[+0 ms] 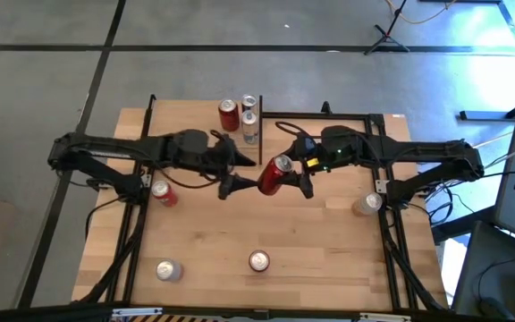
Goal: Place canned beverage on shelf
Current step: Put the red/black soda can on the shelf aligned with the other red/black soda can
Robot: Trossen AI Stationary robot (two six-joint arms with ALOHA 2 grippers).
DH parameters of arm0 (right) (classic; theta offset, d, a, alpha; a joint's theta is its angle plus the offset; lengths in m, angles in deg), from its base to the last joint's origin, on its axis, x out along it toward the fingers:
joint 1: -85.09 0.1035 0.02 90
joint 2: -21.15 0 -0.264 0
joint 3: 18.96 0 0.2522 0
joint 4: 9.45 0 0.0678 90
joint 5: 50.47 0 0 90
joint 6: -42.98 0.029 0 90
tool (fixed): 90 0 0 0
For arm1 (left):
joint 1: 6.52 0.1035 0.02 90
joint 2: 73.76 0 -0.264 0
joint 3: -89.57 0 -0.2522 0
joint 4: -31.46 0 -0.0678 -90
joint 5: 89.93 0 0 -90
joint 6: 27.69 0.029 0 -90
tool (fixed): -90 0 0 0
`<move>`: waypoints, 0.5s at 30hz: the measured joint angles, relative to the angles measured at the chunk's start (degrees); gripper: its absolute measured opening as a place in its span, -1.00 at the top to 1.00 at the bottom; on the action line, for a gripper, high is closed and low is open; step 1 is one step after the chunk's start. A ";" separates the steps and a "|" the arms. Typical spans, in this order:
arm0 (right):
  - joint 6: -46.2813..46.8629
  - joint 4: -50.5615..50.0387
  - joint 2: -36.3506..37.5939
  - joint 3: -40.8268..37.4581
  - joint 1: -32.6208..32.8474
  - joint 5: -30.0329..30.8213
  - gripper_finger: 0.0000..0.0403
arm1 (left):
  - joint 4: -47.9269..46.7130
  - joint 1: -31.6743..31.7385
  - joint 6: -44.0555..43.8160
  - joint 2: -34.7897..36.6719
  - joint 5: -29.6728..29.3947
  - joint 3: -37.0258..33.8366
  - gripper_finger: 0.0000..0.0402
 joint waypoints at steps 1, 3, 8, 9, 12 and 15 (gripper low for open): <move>0.29 -0.26 -0.55 0.58 0.00 0.02 -0.37 | -1.93 0.19 0.04 1.45 0.31 -0.02 -0.69; 0.85 -1.00 -1.84 1.77 0.00 0.12 -0.37 | -5.19 0.96 0.76 4.86 0.46 -0.02 -0.67; -0.01 -1.50 -6.61 6.59 0.81 3.79 -0.37 | -13.97 2.55 2.83 12.73 -0.76 -0.02 -0.66; -0.20 -1.96 -7.95 7.93 0.85 4.31 -0.37 | -14.94 2.66 3.16 13.98 -0.74 -0.02 -0.66; -0.25 -2.43 -12.38 12.21 0.85 5.91 -0.37 | -19.70 2.64 3.93 17.90 -0.70 0.02 -0.66; -1.04 -3.66 -16.69 17.28 0.88 7.87 -0.37 | -23.27 2.64 4.10 21.05 -0.32 0.02 -0.66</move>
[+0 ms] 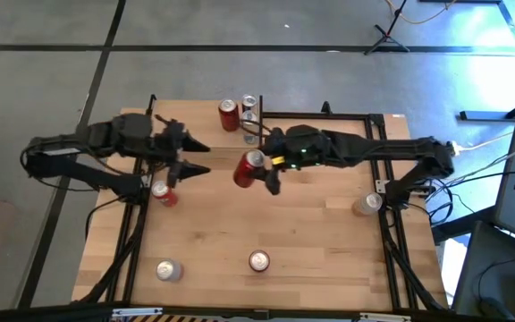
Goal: Place canned beverage on shelf
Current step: Put the red/black soda can on the shelf aligned with the other red/black soda can
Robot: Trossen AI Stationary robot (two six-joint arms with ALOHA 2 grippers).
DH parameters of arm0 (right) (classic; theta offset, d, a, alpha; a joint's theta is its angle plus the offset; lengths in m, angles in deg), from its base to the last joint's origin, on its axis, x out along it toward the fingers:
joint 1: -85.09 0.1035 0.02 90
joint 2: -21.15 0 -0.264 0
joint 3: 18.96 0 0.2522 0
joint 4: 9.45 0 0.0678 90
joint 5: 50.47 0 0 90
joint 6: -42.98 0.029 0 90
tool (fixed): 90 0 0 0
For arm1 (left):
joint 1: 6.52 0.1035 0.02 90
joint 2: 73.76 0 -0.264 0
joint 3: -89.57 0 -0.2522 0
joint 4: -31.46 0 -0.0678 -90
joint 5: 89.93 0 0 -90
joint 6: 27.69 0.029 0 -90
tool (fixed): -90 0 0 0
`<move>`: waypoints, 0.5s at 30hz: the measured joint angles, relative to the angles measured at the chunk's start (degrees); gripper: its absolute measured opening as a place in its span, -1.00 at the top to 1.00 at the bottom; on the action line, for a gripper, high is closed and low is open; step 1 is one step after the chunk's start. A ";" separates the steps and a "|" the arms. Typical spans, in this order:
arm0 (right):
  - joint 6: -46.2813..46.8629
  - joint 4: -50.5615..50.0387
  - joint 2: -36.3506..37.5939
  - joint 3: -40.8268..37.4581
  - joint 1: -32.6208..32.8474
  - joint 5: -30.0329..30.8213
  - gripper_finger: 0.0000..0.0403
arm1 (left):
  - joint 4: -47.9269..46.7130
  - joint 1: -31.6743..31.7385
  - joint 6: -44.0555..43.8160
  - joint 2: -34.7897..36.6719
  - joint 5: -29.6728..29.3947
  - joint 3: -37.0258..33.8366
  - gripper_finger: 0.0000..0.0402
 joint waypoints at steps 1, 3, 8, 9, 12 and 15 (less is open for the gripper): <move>-0.88 0.12 -1.32 1.75 0.35 0.45 -0.37 | -1.08 -0.01 0.07 0.93 0.06 0.00 -0.66; -2.30 -0.26 -4.19 5.41 0.56 2.83 -0.37 | -2.82 -0.07 0.70 2.85 0.10 0.00 -0.66; -5.10 -5.66 -11.13 14.67 0.54 9.03 -0.37 | -5.29 -0.07 2.54 6.81 0.10 0.00 -0.66; -5.86 -6.00 -12.51 16.34 0.23 10.29 -0.37 | -5.67 -0.06 3.04 7.43 0.10 0.00 -0.66; -7.27 -7.01 -16.47 20.58 -1.01 11.25 -0.37 | -5.64 -0.04 4.67 8.69 0.10 0.00 -0.66; -8.49 -7.19 -19.93 23.85 -2.70 11.56 -0.37 | -5.97 -0.04 6.21 9.32 -0.11 0.00 -0.66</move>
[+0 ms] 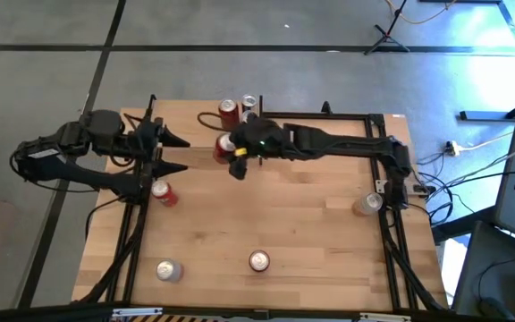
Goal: Place canned beverage on shelf
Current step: Put the red/black soda can on the shelf aligned with the other red/black soda can
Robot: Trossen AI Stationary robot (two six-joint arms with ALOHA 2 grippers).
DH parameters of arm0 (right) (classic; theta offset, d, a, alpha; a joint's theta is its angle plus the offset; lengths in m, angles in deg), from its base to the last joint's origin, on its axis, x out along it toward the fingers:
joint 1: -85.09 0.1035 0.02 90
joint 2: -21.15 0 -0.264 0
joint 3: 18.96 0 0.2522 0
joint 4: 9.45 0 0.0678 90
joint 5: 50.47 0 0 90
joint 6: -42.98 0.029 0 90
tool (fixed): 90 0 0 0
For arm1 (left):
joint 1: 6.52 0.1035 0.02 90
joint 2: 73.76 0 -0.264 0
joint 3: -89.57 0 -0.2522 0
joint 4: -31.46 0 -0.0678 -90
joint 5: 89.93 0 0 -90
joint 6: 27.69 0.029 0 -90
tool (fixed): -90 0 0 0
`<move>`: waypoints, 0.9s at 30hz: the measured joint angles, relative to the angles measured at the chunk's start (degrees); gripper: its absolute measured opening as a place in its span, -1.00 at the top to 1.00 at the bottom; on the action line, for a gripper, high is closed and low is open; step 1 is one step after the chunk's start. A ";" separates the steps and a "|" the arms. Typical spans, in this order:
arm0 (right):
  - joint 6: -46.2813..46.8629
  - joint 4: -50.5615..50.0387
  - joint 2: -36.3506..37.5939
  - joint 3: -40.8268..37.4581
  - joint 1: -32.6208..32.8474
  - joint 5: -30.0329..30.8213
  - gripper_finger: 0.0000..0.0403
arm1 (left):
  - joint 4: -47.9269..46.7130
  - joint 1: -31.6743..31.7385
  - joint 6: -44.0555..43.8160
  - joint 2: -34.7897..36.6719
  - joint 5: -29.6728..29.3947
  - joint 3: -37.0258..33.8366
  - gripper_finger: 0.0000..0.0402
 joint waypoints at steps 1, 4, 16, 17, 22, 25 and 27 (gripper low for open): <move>-0.12 -0.16 -0.98 0.93 -0.63 0.17 -0.37 | 0.00 0.00 0.55 0.00 -0.02 0.00 -0.66; -0.12 -1.03 -3.31 2.56 -2.58 0.11 -0.37 | -0.02 0.00 1.73 0.01 -0.07 0.00 -0.66; 3.07 -1.57 -4.82 3.72 -8.18 -2.95 -0.37 | 0.08 0.00 4.62 -0.04 0.17 0.00 -0.66; 3.05 -1.57 -4.82 3.73 -8.40 -2.95 -0.37 | 0.11 0.00 4.69 -0.04 0.19 0.00 -0.66; 3.11 -1.86 -4.79 3.73 -7.78 -2.95 -0.37 | 0.14 0.00 4.75 -0.06 0.17 0.00 -0.66; 3.28 -2.52 -4.79 3.73 -7.18 -3.00 -0.37 | 0.14 0.00 4.75 -0.06 0.17 0.00 -0.66; 3.32 -4.16 -5.04 3.73 -7.08 -2.54 -0.37 | 0.15 0.00 4.76 -0.06 0.17 0.00 -0.66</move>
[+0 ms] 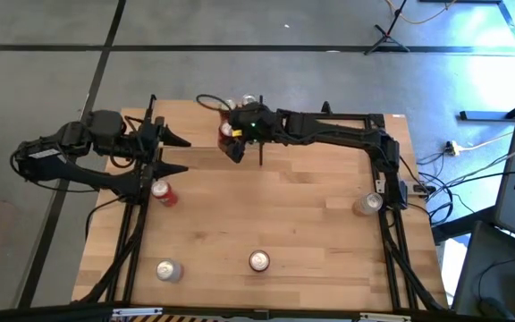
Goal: Place canned beverage on shelf
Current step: Put the red/black soda can on the shelf aligned with the other red/black soda can
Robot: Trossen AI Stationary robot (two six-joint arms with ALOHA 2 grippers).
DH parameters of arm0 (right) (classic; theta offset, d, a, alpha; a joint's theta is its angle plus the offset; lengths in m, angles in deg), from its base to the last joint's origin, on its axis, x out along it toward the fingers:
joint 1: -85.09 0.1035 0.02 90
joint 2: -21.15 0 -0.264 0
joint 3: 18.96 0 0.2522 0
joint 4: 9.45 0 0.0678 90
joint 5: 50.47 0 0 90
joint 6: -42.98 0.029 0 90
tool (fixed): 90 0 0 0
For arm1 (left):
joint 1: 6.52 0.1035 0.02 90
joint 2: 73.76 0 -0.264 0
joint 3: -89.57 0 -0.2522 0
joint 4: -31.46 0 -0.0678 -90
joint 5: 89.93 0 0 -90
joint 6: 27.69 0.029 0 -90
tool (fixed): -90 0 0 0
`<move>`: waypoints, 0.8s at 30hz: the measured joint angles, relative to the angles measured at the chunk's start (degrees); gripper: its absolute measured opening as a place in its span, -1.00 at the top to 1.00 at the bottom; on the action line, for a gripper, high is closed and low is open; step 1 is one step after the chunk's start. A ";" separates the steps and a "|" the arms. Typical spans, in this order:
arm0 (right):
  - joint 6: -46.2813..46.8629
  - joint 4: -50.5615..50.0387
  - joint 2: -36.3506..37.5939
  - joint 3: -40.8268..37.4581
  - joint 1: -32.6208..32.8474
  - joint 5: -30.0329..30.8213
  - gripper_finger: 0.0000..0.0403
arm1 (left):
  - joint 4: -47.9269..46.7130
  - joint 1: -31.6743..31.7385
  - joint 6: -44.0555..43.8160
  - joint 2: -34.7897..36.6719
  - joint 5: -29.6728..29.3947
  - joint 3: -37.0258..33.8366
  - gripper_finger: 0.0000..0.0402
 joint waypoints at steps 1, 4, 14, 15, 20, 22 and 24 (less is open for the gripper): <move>0.03 -0.81 -0.13 0.00 0.05 0.46 -0.37 | 0.01 0.00 0.14 0.00 0.00 0.00 -0.66; 0.04 -3.51 -0.27 -0.46 0.00 2.06 -0.37 | 0.02 0.00 1.38 0.00 -0.02 0.00 -0.66; 0.49 -1.57 -0.67 -0.72 -0.13 6.72 -0.37 | 0.03 0.00 2.55 0.00 -0.39 0.00 -0.66; 0.49 -1.58 -0.67 -0.72 -0.13 6.84 -0.37 | 0.03 0.00 2.55 0.00 -0.42 0.00 -0.66; 0.45 -1.49 -0.79 -0.72 -0.21 7.31 -0.37 | 0.03 -0.02 2.56 0.00 -0.42 0.00 -0.66; 0.53 -0.04 -1.36 -0.72 -0.19 7.75 -0.37 | 0.05 -0.02 2.55 0.00 -0.39 0.00 -0.66; 1.33 0.11 -1.72 -0.81 -0.19 7.91 -0.37 | 0.11 -0.01 2.55 0.00 -0.41 0.00 -0.66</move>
